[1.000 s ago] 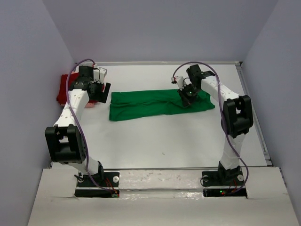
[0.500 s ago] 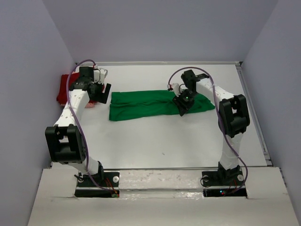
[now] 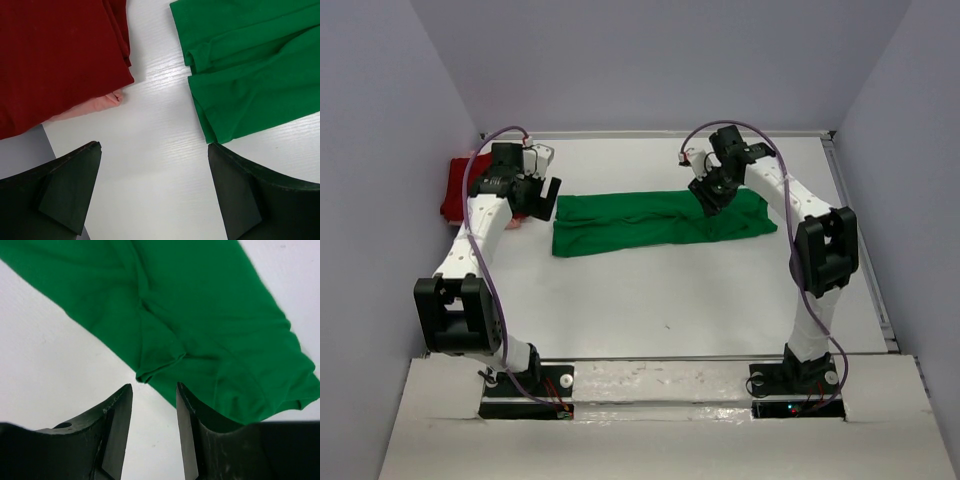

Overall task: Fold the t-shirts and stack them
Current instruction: Fold the tshirt

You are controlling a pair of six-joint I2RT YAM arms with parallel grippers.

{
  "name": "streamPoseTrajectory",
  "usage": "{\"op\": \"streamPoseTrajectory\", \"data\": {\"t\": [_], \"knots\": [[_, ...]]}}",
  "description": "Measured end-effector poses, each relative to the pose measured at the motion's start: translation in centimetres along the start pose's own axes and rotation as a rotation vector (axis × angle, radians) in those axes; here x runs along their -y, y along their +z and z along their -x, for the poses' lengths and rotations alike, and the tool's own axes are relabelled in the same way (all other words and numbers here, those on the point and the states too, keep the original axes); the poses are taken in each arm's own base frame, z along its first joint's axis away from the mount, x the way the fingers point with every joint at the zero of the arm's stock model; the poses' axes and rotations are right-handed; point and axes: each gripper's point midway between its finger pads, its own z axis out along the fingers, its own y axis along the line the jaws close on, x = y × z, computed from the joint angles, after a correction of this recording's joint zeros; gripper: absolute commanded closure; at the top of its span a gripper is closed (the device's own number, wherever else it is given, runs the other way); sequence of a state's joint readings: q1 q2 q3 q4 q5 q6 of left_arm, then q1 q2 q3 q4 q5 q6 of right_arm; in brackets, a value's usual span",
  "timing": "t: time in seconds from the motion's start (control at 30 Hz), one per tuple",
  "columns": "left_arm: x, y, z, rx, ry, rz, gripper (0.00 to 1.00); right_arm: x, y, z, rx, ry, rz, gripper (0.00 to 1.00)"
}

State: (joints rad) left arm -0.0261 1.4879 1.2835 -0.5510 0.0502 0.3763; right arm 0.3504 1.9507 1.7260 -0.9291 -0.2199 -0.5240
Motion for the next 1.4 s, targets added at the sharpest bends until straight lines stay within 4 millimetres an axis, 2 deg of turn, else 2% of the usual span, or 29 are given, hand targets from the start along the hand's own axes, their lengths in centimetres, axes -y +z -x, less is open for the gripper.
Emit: {"op": "streamPoseTrajectory", "data": {"t": [0.17, 0.3, 0.4, 0.67, 0.87, 1.13, 1.4], "knots": [[0.1, -0.1, -0.3, -0.002, 0.0, -0.001, 0.01, 0.9, 1.9, 1.2, 0.012, 0.011, 0.005, 0.55], [0.2, 0.1, -0.7, -0.012, 0.0, -0.003, 0.01, 0.7, 4.1, 0.1, -0.032, 0.027, 0.038, 0.56], [0.2, 0.2, -0.9, -0.017, 0.0, -0.003, 0.01, 0.6, 5.0, -0.4, -0.052, 0.032, 0.05, 0.56], [0.2, 0.2, -0.9, -0.017, 0.0, -0.003, 0.01, 0.8, 5.2, -0.3, -0.049, 0.03, 0.041, 0.52], [0.2, 0.2, -0.9, -0.017, 0.0, -0.003, 0.01, 1.6, 5.7, -0.4, -0.044, 0.024, -0.001, 0.43], [0.2, 0.2, -0.9, -0.017, 0.0, -0.003, 0.01, 2.1, 6.4, -1.8, -0.08, 0.025, -0.041, 0.43], [0.2, 0.2, -0.9, -0.017, 0.0, -0.003, 0.01, 2.3, 6.5, -1.5, -0.068, 0.028, -0.05, 0.45]]}}
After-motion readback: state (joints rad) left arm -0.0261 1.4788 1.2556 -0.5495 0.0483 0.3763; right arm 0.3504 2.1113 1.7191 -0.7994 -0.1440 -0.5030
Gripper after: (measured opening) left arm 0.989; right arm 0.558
